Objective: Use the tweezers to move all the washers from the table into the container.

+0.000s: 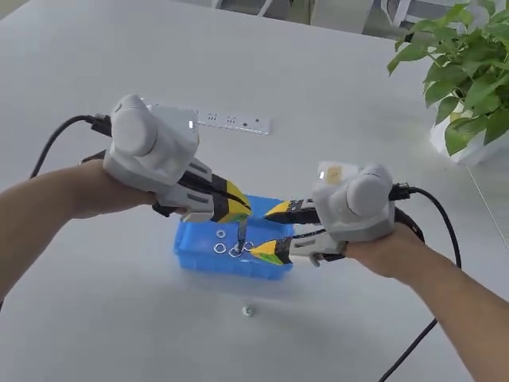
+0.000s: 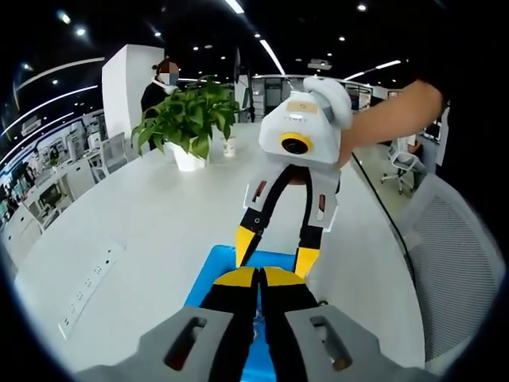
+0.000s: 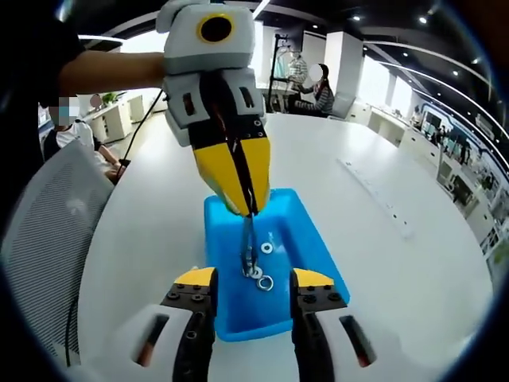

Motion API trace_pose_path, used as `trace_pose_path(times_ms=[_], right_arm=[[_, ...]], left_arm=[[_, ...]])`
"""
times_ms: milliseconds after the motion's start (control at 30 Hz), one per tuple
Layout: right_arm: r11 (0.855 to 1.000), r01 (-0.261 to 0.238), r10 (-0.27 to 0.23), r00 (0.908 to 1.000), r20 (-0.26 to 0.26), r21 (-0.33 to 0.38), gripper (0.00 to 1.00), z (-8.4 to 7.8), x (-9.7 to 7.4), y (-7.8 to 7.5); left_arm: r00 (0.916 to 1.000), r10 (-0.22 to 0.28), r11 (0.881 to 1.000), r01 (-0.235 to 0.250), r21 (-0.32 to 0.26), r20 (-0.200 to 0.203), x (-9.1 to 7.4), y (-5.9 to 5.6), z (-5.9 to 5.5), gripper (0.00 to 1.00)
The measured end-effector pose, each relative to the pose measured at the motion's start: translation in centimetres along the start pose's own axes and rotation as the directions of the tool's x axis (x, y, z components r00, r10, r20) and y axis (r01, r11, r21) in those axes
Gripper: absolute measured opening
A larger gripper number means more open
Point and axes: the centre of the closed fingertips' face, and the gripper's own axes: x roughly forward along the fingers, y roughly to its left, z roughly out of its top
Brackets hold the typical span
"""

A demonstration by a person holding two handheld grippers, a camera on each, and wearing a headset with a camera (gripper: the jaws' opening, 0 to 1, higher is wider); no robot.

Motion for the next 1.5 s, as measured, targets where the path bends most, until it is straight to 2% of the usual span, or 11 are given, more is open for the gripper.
trace_pose_path(times_ms=[267,600,833,933,1333,1433,1500], right_arm=[[0.998,0.049,-0.05,0.9987,0.012,0.037,0.44,-0.4,-2.1,0.5],[0.99,0.119,-0.122,0.9918,0.037,0.081,0.46,-0.8,-4.4,1.0],[0.985,0.148,-0.153,0.9871,0.046,0.093,0.47,-1.0,-5.8,1.8],[0.983,0.156,-0.161,0.9857,0.048,0.096,0.48,-1.1,-6.1,2.0],[0.981,0.16,-0.167,0.9845,0.055,0.106,0.56,-1.4,-6.7,3.3],[0.981,0.159,-0.166,0.9844,0.058,0.108,0.57,-1.5,-6.7,3.6],[0.981,0.156,-0.163,0.9848,0.059,0.111,0.57,-1.5,-6.6,3.8]], left_arm=[[0.9998,0.013,1.0,-0.013,-0.006,0.012,-0.7,-0.2,0.9,0.04],[0.9984,0.027,1.0,-0.027,0.0,0.05,-2.0,-0.9,3.0,0.04],[0.9982,0.038,0.999,-0.039,0.018,0.046,-2.9,-1.6,3.9,0.04],[0.9988,0.035,0.999,-0.036,0.032,0.034,-3.0,-2.2,4.0,0.04],[0.999,0.017,0.999,-0.019,0.049,0.04,-3.4,-3.9,5.0,0.04],[0.9976,0.006,0.999,-0.008,0.031,0.069,-3.5,-4.3,5.4,0.04],[0.9977,0.001,0.999,-0.004,0.036,0.067,-3.4,-4.5,5.4,0.04]])
